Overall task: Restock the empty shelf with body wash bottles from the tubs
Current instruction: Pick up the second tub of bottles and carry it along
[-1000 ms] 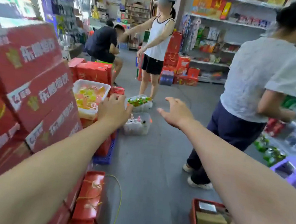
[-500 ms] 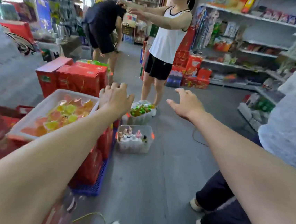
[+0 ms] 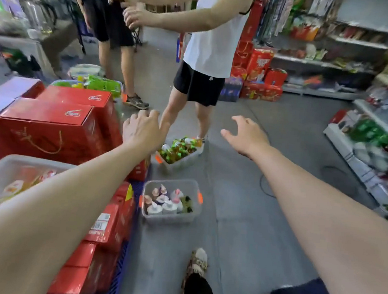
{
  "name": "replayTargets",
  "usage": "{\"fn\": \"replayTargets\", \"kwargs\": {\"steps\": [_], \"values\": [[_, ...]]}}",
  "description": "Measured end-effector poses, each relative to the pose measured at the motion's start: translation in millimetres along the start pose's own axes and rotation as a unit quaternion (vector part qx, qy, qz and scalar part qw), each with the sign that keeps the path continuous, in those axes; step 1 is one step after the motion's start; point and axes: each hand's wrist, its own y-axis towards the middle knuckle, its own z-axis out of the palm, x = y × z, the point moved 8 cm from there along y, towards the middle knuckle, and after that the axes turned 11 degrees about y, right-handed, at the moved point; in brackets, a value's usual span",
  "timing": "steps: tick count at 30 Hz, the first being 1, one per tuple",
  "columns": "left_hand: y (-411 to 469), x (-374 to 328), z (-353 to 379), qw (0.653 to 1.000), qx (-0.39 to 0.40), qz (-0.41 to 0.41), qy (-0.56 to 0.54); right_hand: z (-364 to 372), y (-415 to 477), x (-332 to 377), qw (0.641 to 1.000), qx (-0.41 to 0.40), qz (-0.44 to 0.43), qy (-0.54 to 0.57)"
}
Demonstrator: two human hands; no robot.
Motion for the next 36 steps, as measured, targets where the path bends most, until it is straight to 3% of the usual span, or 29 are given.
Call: {"fn": "replayTargets", "kwargs": {"steps": [9,16,27,36], "values": [[182.4,-4.8,157.8,0.989,0.093,-0.106,-0.040,103.0,235.0,-79.8,0.995,0.096,0.035,0.011],[238.9,25.5,301.8,0.953,0.219,-0.194,-0.072,197.7,350.6,-131.2,0.978,0.187,0.088,-0.005],[218.0,122.2,530.1,0.867,0.353,-0.327,-0.127,423.1,357.1,-243.9,0.921,0.295,0.249,0.054],[153.2,192.6,700.8,0.807,0.431,-0.388,-0.115,607.7,324.8,-325.2,0.867,0.303,0.367,0.150]]}}
